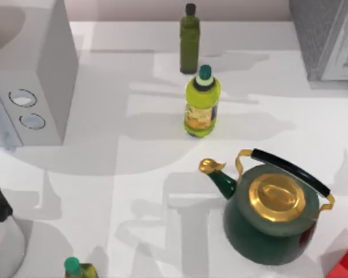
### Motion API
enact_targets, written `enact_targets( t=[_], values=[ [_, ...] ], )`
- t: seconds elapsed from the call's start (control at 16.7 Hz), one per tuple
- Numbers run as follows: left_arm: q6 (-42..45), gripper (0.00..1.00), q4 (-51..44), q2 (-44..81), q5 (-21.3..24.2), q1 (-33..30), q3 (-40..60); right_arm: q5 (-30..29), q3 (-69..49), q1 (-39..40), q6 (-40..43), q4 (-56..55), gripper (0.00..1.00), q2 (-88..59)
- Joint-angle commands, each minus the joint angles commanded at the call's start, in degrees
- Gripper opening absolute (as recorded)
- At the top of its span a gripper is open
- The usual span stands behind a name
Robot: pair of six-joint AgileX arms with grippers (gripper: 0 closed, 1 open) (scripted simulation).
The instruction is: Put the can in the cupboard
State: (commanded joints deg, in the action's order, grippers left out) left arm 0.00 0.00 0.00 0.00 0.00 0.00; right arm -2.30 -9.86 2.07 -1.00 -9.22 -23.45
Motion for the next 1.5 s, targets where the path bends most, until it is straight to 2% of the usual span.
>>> enact_targets(
  t=[0.42,0.9,1.2,1.5],
  values=[
    [0.0,1.00,0.0,0.0,0.0,0.0,0.0,2.1,9.2,-1.9,0.9,8.6,0.00,22.1],
    [0.0,1.00,0.0,0.0,0.0,0.0,0.0,2.2,9.1,-1.8,0.9,9.3,0.00,22.6],
    [0.0,1.00,0.0,0.0,0.0,0.0,0.0,0.6,-3.1,-0.3,0.7,12.9,0.00,11.6],
    [0.0,1.00,0.0,0.0,0.0,0.0,0.0,-2.2,-29.5,2.3,0.5,18.9,0.00,-7.5]
  ],
)
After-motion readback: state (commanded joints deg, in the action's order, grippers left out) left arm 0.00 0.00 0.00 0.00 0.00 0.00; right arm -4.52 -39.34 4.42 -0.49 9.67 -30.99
